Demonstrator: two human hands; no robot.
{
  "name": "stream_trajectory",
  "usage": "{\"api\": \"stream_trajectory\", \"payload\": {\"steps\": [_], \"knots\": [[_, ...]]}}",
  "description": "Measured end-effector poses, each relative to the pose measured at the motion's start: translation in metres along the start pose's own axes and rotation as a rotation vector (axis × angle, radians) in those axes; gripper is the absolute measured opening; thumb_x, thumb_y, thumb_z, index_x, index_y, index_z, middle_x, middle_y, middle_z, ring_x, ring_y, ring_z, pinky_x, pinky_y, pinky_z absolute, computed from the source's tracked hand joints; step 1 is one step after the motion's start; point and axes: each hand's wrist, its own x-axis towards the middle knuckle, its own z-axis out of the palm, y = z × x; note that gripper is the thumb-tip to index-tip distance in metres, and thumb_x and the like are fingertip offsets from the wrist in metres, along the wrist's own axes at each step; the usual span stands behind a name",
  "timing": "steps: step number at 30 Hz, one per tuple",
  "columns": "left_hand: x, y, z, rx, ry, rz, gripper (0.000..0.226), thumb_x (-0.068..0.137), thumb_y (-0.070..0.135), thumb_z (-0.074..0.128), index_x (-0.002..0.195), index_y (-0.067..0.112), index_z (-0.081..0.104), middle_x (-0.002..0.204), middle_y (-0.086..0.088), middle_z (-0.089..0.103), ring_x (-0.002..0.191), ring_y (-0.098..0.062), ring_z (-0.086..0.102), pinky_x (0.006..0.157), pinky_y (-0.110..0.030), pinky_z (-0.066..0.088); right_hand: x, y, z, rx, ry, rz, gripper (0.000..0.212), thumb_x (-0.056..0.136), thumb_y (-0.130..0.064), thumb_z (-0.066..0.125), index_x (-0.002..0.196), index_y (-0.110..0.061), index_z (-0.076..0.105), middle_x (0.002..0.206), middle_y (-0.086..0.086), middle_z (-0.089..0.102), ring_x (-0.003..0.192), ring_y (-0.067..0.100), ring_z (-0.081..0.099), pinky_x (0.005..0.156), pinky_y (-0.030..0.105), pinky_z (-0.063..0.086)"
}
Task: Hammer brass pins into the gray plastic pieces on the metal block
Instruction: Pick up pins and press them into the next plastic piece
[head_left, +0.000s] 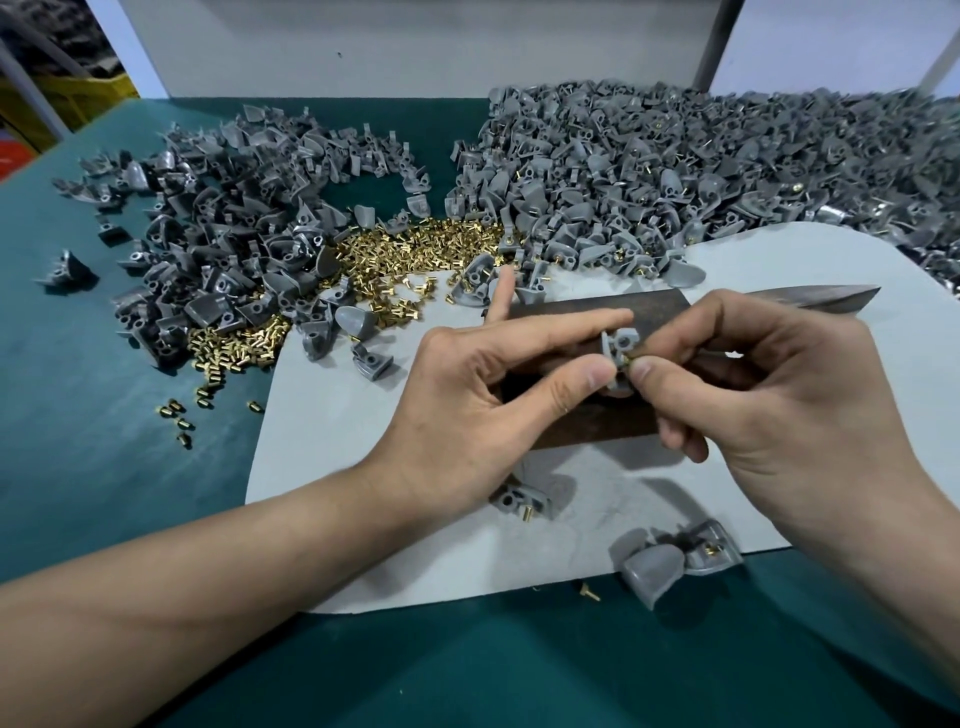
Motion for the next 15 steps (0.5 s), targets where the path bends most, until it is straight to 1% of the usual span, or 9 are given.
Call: {"api": "stream_trajectory", "payload": {"steps": [4, 8, 12, 15], "knots": [[-0.0001, -0.0002, 0.0003, -0.010, 0.000, -0.012, 0.035, 0.085, 0.012, 0.065, 0.120, 0.014, 0.058, 0.107, 0.010, 0.069, 0.096, -0.001, 0.068, 0.122, -0.048, 0.006, 0.0000, -0.0005, 0.0016, 0.085, -0.004, 0.043, 0.014, 0.067, -0.018, 0.071, 0.066, -0.007, 0.063, 0.044, 0.001, 0.057, 0.034, 0.009, 0.048, 0.039, 0.013, 0.038], [-0.0006, -0.0009, 0.0006, -0.011, -0.003, -0.017, 0.033, 0.086, 0.011, 0.065, 0.118, 0.015, 0.059, 0.105, 0.009, 0.070, 0.095, -0.001, 0.069, 0.122, -0.046, 0.005, 0.0008, -0.0003, 0.0016, 0.138, -0.011, 0.085, 0.012, 0.063, -0.020, 0.070, 0.063, -0.010, 0.064, 0.043, 0.007, 0.056, 0.034, 0.012, 0.047, 0.038, 0.014, 0.038], [-0.0003, -0.0011, 0.0002, -0.006, -0.005, -0.012, 0.035, 0.087, 0.011, 0.064, 0.121, 0.014, 0.058, 0.106, 0.008, 0.070, 0.094, 0.001, 0.068, 0.122, -0.046, 0.005, 0.0015, 0.0002, 0.0014, 0.171, -0.017, 0.110, 0.011, 0.064, -0.018, 0.070, 0.062, -0.009, 0.064, 0.043, 0.008, 0.056, 0.034, 0.014, 0.047, 0.038, 0.016, 0.038], [0.0001, -0.0005, 0.0000, -0.001, -0.008, -0.004, 0.033, 0.087, 0.009, 0.064, 0.120, 0.014, 0.058, 0.105, 0.008, 0.070, 0.093, 0.002, 0.068, 0.122, -0.045, 0.005, 0.0012, 0.0014, 0.0010, 0.168, -0.009, 0.106, 0.013, 0.070, -0.005, 0.072, 0.061, -0.009, 0.064, 0.044, 0.009, 0.056, 0.034, 0.015, 0.047, 0.037, 0.016, 0.038]]}}
